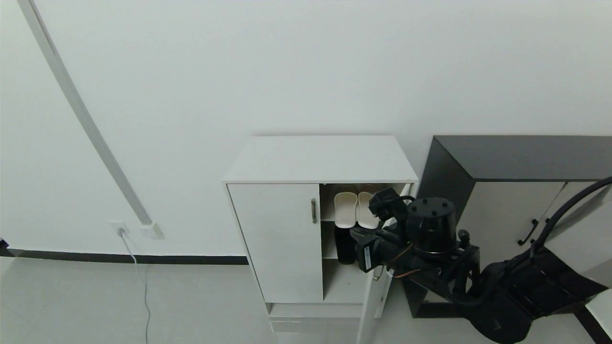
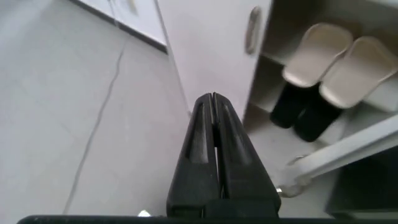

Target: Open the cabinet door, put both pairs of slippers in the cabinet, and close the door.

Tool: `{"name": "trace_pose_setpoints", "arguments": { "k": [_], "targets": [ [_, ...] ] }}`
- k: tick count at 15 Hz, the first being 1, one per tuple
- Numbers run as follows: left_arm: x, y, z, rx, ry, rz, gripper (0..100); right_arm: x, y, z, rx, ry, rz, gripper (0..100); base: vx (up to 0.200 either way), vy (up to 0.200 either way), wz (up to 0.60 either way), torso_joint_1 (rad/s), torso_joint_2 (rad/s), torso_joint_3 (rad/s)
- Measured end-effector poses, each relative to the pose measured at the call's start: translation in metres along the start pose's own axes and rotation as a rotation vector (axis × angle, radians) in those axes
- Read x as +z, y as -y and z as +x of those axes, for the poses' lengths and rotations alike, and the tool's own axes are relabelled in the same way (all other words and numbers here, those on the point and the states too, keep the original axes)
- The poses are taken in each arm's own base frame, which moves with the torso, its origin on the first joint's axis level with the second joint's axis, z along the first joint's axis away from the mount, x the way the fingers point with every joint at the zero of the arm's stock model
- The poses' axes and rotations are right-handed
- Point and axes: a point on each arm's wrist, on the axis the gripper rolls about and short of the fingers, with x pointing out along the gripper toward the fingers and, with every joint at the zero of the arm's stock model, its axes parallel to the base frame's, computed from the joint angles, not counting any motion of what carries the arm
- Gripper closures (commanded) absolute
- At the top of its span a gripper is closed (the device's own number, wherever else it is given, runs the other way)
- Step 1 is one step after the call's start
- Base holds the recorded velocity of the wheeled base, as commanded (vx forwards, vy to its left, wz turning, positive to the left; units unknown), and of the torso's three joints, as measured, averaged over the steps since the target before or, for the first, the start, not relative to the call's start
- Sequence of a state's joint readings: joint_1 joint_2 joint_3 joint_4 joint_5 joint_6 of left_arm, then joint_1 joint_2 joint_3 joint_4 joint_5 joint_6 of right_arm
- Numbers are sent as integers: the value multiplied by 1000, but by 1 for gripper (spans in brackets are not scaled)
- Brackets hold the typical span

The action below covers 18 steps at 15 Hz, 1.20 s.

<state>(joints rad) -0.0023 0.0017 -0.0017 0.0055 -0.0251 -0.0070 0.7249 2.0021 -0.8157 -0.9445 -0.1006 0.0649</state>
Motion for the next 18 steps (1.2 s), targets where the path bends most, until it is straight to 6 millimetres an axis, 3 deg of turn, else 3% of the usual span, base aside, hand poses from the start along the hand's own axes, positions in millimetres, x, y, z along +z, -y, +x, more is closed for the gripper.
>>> {"name": "trace_pose_setpoints", "arguments": {
  "k": [5, 8, 11, 15, 18],
  "targets": [
    [0, 0, 0, 0, 0, 0, 100, 5, 15, -27, -145, -152, -50, 100, 0, 0, 0, 0, 0, 0],
    [0, 0, 0, 0, 0, 2, 100, -7, 22, -61, -169, -270, -69, 100, 200, 0, 0, -7, -1, 5],
    [0, 0, 0, -2, 0, 3, 100, -22, 26, -77, -174, -315, -71, 100, 200, 0, 0, 6, -1, 7],
    [0, 0, 0, 0, -1, -2, 100, -39, 26, -76, -169, -346, -75, 100, 0, 0, 0, 0, 0, 0],
    [0, 0, 0, 0, -1, -2, 100, -44, 24, -61, -161, -306, -67, 100, 0, 0, 0, 0, 0, 0]
  ]
}}
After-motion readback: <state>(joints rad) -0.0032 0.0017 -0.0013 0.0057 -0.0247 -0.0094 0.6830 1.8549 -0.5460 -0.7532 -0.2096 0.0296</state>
